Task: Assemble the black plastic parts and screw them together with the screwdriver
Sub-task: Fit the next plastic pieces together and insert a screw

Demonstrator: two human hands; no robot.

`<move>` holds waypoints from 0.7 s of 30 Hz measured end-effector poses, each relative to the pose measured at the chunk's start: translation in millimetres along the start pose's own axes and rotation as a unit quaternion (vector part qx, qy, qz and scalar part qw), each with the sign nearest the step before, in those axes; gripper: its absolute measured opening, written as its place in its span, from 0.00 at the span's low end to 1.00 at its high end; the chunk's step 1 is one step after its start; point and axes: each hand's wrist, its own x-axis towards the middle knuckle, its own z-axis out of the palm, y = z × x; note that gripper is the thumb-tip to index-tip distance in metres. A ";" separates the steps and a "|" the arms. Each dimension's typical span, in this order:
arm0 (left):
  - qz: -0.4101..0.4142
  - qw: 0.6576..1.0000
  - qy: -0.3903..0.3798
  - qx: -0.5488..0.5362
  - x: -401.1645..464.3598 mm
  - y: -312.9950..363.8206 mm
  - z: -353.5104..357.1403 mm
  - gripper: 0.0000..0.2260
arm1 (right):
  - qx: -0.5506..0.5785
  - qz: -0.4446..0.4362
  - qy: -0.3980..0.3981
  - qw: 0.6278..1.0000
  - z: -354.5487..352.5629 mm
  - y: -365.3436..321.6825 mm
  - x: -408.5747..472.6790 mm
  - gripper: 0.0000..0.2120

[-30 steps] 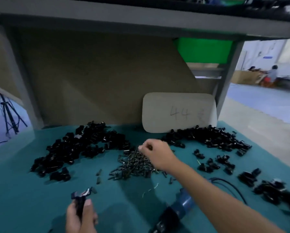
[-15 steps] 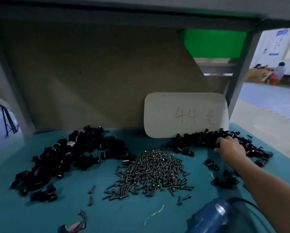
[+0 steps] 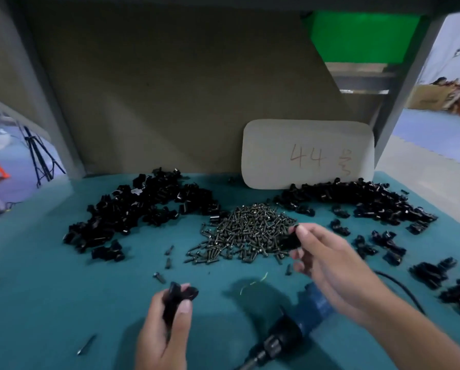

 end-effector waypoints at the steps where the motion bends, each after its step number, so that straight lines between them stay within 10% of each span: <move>1: 0.030 0.999 -0.022 0.033 -6.7 1.0 -3.9 0.14 | 0.051 0.026 -0.027 0.998 15.6 10.9 -18.5 0.14; 5: 0.076 0.987 -0.111 0.092 -14.7 3.4 -9.1 0.15 | 0.160 0.044 -0.053 0.985 62.3 49.4 -58.6 0.03; 15: 0.095 0.976 -0.170 0.101 -17.5 12.2 -5.7 0.16 | -0.012 -0.066 -0.041 0.997 65.2 79.4 -63.7 0.08; 21: 0.067 0.984 -0.151 0.070 -15.5 7.1 -8.7 0.13 | 0.012 -0.080 -0.033 0.996 54.5 76.3 -63.9 0.30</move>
